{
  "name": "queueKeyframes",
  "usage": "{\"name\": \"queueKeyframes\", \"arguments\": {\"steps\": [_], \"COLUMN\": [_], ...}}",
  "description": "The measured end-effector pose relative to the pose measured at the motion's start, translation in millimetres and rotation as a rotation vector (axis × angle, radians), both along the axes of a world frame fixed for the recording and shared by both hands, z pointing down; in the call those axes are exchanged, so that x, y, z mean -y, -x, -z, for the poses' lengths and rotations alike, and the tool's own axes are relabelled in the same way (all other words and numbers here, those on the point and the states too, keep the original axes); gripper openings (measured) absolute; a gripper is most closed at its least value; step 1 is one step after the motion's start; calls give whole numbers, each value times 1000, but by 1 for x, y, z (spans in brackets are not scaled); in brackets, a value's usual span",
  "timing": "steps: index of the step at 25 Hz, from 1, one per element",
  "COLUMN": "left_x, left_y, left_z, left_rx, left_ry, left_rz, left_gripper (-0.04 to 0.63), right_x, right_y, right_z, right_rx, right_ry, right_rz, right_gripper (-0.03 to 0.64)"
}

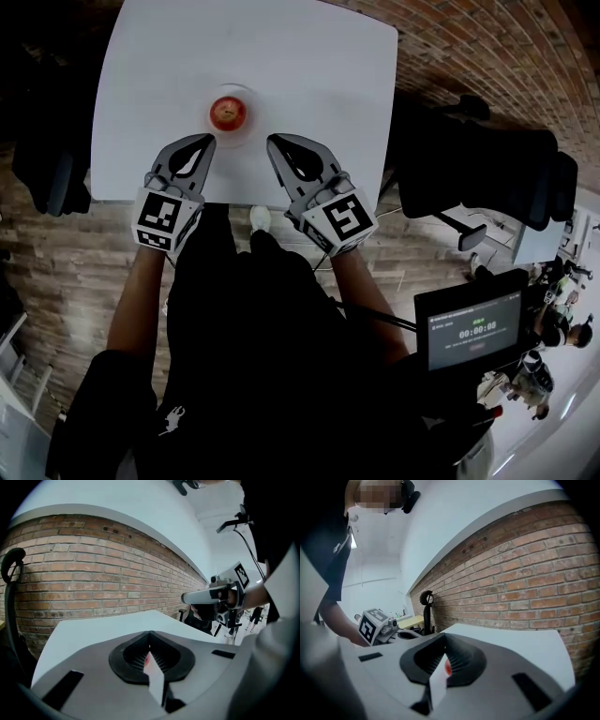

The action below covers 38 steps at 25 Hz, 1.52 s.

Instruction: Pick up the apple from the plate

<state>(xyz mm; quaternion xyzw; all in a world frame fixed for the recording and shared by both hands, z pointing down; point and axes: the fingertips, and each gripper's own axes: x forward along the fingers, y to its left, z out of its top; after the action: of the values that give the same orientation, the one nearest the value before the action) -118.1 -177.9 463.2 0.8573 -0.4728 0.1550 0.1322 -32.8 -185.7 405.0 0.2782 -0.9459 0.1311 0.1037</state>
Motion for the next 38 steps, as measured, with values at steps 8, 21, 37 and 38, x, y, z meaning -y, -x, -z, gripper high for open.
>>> {"name": "queueKeyframes", "arguments": {"steps": [8, 21, 37, 38], "left_x": [11, 25, 40, 40], "left_y": [3, 4, -15, -14], "left_z": [-23, -63, -96, -96], "left_rx": [3, 20, 43, 47], "left_ry": [25, 56, 87, 86], "left_rz": [-28, -74, -100, -99], "left_gripper": [6, 6, 100, 114], "right_x": [8, 12, 23, 23], "right_y": [3, 17, -1, -1], "right_z": [-20, -54, -79, -80], "right_rx": [-18, -31, -39, -39], "right_ry": [28, 79, 119, 121], "right_rz": [-16, -42, -66, -66], "right_gripper": [3, 3, 2, 3]}}
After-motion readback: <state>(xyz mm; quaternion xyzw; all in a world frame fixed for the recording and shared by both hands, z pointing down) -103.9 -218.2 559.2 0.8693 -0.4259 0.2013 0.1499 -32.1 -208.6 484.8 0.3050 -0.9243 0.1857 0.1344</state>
